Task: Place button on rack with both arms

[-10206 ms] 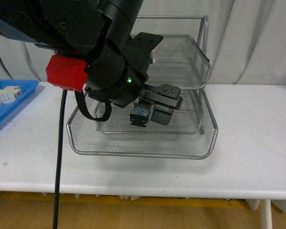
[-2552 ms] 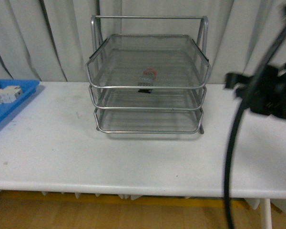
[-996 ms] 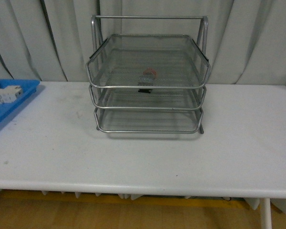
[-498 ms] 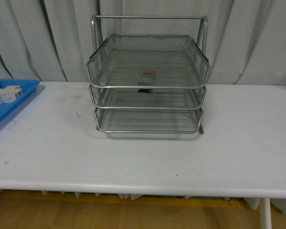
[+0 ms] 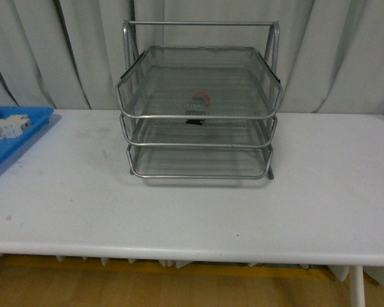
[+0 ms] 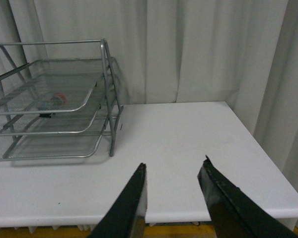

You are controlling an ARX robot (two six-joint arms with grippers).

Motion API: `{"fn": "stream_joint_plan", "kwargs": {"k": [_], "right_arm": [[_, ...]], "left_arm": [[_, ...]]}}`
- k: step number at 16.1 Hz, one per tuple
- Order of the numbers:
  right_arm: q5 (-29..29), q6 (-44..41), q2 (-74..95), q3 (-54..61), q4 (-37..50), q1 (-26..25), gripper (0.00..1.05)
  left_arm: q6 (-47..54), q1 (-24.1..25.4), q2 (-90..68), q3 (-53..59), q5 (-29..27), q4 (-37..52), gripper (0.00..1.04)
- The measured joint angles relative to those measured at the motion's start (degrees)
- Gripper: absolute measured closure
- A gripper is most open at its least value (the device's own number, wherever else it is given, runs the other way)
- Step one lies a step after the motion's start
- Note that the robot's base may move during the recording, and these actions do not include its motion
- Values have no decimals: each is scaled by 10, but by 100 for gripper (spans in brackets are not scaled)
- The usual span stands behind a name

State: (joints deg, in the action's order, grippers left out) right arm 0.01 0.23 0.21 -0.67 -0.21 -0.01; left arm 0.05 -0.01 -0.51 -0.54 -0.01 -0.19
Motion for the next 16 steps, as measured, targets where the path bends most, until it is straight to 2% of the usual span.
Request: {"fn": "stream_joint_plan", "kwargs": {"k": [4, 5, 6, 7, 16], "right_arm": [[0, 0, 0, 0, 0, 0, 22], [0, 0, 0, 0, 0, 0, 11], [0, 0, 0, 0, 0, 0, 5], [0, 0, 0, 0, 0, 0, 7], [0, 0, 0, 0, 0, 0, 6]], "left_arm": [[0, 0, 0, 0, 0, 0, 7], [0, 0, 0, 0, 0, 0, 7], [0, 0, 0, 0, 0, 0, 7], [0, 0, 0, 0, 0, 0, 7], [0, 0, 0, 0, 0, 0, 7]]}}
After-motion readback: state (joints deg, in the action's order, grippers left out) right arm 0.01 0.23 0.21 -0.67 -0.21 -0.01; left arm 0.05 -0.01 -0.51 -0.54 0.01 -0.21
